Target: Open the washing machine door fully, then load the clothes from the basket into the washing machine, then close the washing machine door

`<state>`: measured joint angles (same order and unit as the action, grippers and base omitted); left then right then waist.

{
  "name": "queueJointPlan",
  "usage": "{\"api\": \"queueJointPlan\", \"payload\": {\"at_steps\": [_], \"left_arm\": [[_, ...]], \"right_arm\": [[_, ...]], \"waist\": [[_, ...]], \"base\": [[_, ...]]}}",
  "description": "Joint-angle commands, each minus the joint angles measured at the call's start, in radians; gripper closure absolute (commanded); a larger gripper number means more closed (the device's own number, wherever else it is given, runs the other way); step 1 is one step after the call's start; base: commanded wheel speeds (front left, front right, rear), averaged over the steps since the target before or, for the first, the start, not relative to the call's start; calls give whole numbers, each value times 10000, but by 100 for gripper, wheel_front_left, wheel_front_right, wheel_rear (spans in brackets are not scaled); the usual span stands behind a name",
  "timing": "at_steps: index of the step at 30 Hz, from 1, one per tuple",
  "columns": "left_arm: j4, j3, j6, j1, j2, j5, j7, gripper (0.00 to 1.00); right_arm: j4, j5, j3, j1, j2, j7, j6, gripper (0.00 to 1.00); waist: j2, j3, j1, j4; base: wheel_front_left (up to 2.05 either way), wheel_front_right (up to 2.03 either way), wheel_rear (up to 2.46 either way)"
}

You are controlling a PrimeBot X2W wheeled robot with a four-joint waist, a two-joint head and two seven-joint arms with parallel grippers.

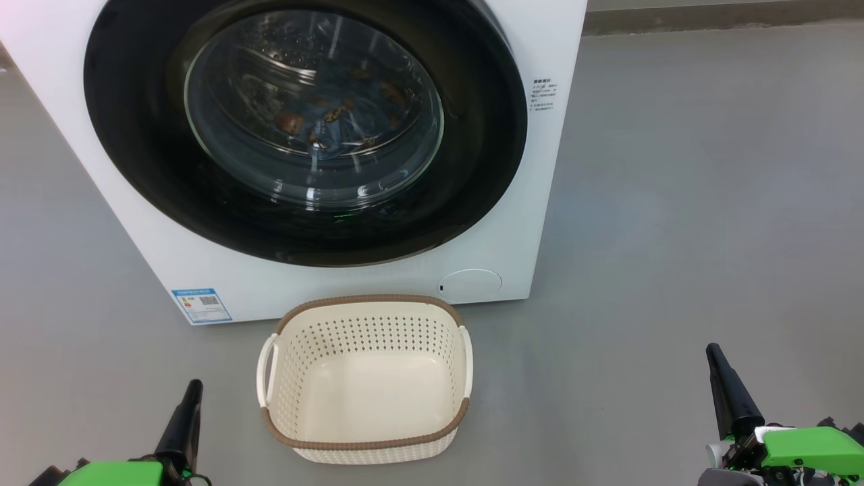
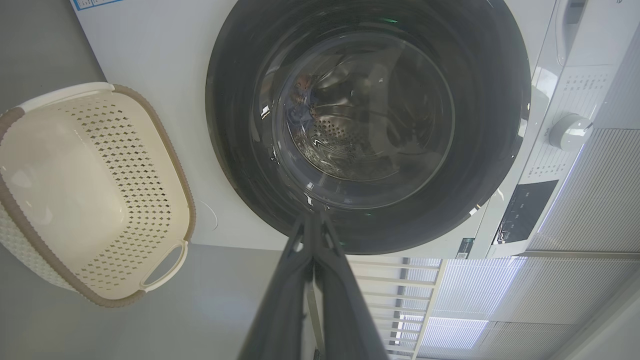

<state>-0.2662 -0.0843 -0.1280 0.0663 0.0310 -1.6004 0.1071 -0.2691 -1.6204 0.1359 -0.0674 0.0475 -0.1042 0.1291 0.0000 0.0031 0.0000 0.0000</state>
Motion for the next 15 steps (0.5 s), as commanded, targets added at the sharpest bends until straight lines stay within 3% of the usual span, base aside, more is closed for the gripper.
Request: {"api": "queueJointPlan", "payload": {"at_steps": [1, 15], "left_arm": [[214, -293, -27, 416, 192, -84, 60, 100], [214, -293, -27, 416, 192, -84, 59, 100]], "right_arm": [[244, 112, -228, -405, 40, -84, 16, 100], [244, 116, -224, -405, 38, -87, 16, 100]], "waist": [[0, 0, 0, 0], [0, 0, 0, 0]], "base": [[0, 0, 0], [0, 0, 0]]}}
